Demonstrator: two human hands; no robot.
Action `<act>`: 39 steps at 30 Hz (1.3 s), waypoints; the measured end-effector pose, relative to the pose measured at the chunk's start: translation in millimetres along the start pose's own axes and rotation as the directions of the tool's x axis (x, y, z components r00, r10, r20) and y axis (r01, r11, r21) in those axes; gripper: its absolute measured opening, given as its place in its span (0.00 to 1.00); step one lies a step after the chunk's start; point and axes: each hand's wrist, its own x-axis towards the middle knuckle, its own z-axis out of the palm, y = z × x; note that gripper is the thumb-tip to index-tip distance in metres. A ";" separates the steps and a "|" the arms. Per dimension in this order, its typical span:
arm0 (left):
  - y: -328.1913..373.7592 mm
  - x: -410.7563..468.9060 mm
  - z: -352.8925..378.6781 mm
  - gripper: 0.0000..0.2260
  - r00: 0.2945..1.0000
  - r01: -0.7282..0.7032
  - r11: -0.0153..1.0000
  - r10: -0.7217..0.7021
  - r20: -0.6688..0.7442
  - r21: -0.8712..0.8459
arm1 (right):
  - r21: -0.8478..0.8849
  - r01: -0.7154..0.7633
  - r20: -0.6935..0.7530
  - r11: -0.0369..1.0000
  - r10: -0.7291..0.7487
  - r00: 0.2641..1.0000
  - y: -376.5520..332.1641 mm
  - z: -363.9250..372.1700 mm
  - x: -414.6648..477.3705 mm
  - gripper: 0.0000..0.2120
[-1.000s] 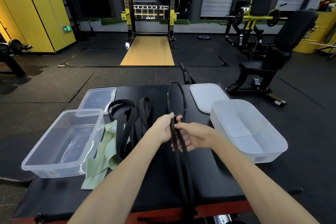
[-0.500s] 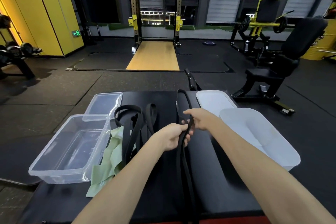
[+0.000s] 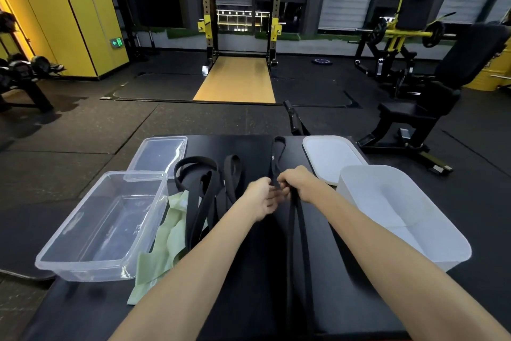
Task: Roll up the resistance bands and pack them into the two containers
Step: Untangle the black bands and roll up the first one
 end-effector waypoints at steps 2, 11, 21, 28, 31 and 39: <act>8.8 12.7 0.9 0.14 0.999 -0.014 0.997 0.011 -0.034 -0.081 | 0.024 -0.014 0.005 1.000 0.014 1.000 4.1 -2.0 -6.0 0.04; 6.0 43.2 22.4 0.07 0.999 0.020 0.999 -0.021 -0.038 -0.047 | -0.061 -0.119 0.268 0.991 0.131 0.954 15.2 -17.4 -22.8 0.12; 5.0 7.4 11.1 0.07 0.964 -0.164 0.978 0.187 0.189 -0.129 | 0.376 -0.183 0.258 0.908 0.088 0.962 -5.4 -33.7 -2.9 0.14; 4.7 -22.2 6.4 0.12 0.912 -0.133 0.979 0.059 0.405 0.156 | 0.644 -0.171 0.195 0.746 0.056 0.979 -13.3 -29.1 11.2 0.10; 10.4 -18.7 5.1 0.21 0.964 -0.106 0.963 0.039 0.264 0.246 | 0.618 -0.049 0.162 0.785 -0.066 0.985 -20.5 -26.9 -3.1 0.09; 71.4 -15.7 22.6 0.16 0.953 -0.303 0.946 0.304 -0.008 -0.120 | 0.471 0.201 0.258 0.859 -0.352 0.900 -35.9 -20.8 -48.7 0.12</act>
